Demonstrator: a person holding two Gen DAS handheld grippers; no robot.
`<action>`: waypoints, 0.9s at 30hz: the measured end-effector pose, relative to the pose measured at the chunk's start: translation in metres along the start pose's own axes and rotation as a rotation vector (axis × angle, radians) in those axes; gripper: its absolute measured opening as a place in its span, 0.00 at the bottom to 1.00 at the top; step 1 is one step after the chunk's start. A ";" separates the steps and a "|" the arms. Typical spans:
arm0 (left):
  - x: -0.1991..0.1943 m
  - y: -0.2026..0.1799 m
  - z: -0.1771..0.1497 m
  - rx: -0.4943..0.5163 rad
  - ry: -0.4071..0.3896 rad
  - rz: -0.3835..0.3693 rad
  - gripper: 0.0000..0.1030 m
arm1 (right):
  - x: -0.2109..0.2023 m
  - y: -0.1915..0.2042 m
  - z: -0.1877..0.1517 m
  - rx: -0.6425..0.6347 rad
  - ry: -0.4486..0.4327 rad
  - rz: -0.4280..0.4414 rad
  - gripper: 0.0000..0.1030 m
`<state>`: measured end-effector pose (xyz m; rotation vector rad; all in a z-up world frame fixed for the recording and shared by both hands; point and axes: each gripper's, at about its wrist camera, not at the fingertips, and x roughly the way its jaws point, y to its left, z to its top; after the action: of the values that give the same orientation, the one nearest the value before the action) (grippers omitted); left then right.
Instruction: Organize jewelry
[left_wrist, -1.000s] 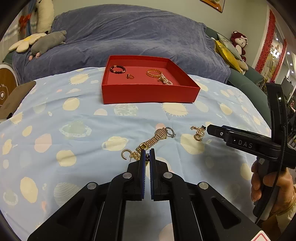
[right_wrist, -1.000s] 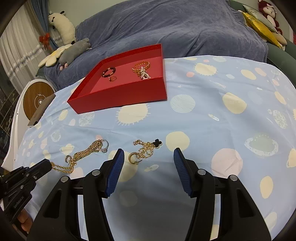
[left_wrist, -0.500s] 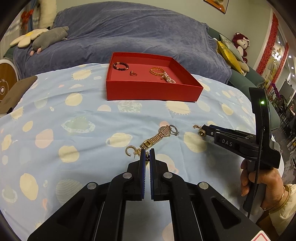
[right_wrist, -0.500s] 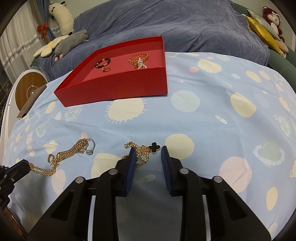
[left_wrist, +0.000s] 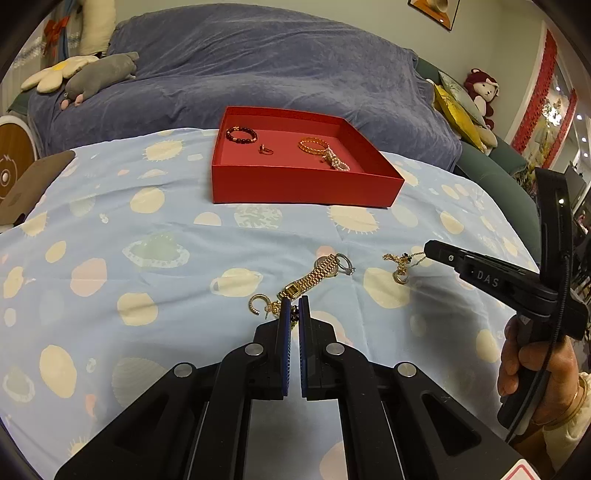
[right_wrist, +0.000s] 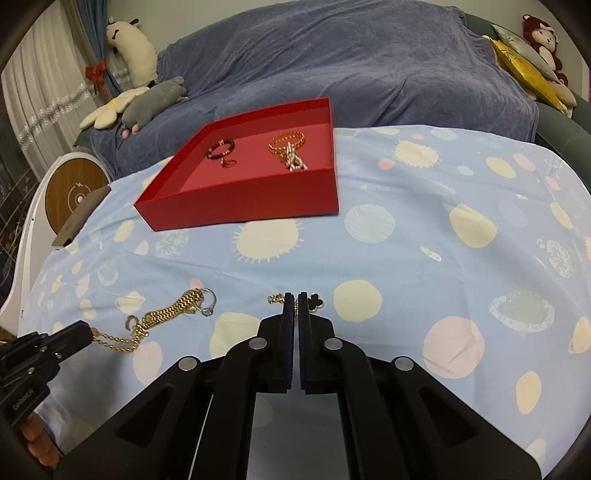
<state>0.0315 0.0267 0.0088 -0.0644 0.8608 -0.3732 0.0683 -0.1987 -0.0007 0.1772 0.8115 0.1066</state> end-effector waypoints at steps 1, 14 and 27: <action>-0.001 -0.001 0.001 0.000 -0.002 0.001 0.02 | -0.004 0.000 0.002 0.001 -0.011 0.004 0.01; -0.010 -0.005 0.015 -0.017 -0.037 -0.014 0.02 | -0.047 -0.001 0.025 0.035 -0.121 0.065 0.01; -0.033 -0.015 0.048 -0.008 -0.129 -0.022 0.02 | -0.095 0.014 0.059 0.045 -0.253 0.144 0.01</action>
<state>0.0438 0.0199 0.0676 -0.1045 0.7345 -0.3817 0.0461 -0.2076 0.1091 0.2853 0.5483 0.1973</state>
